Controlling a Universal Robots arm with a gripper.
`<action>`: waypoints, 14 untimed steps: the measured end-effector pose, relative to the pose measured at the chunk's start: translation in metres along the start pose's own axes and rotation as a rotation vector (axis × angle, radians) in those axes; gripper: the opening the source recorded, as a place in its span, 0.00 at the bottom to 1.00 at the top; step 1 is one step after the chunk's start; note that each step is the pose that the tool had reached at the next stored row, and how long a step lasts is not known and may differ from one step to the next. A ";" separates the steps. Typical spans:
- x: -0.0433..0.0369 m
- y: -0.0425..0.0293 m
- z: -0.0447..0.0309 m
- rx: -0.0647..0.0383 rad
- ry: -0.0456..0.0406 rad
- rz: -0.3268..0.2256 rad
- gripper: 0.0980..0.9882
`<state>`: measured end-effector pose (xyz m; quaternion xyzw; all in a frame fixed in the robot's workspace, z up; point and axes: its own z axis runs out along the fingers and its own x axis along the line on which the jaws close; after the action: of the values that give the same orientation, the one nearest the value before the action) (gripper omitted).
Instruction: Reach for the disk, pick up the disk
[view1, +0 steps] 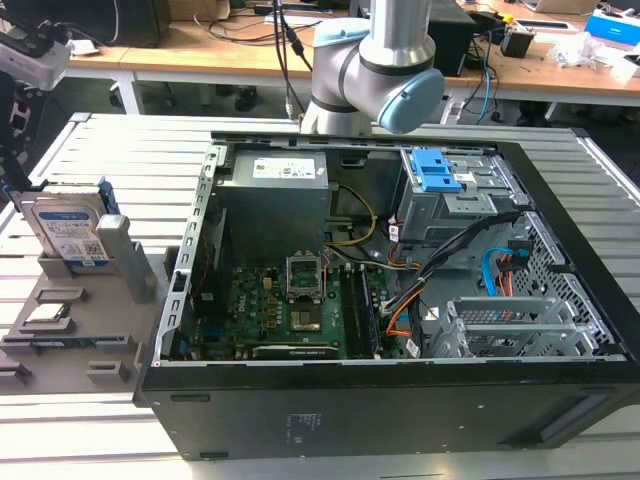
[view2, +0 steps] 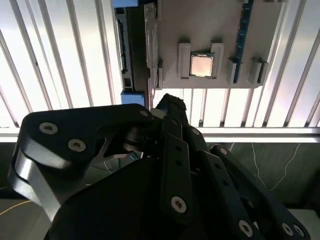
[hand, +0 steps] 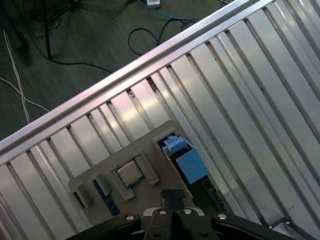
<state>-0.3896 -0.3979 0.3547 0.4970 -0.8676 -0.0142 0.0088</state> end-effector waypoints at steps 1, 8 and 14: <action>0.0000 0.0000 0.0000 0.000 0.0005 -0.015 0.01; 0.0000 0.0000 0.0000 0.000 0.0037 -0.110 0.01; 0.0000 0.0000 0.0000 0.000 0.0064 -0.193 0.01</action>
<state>-0.3896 -0.3979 0.3547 0.5784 -0.8156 -0.0133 0.0101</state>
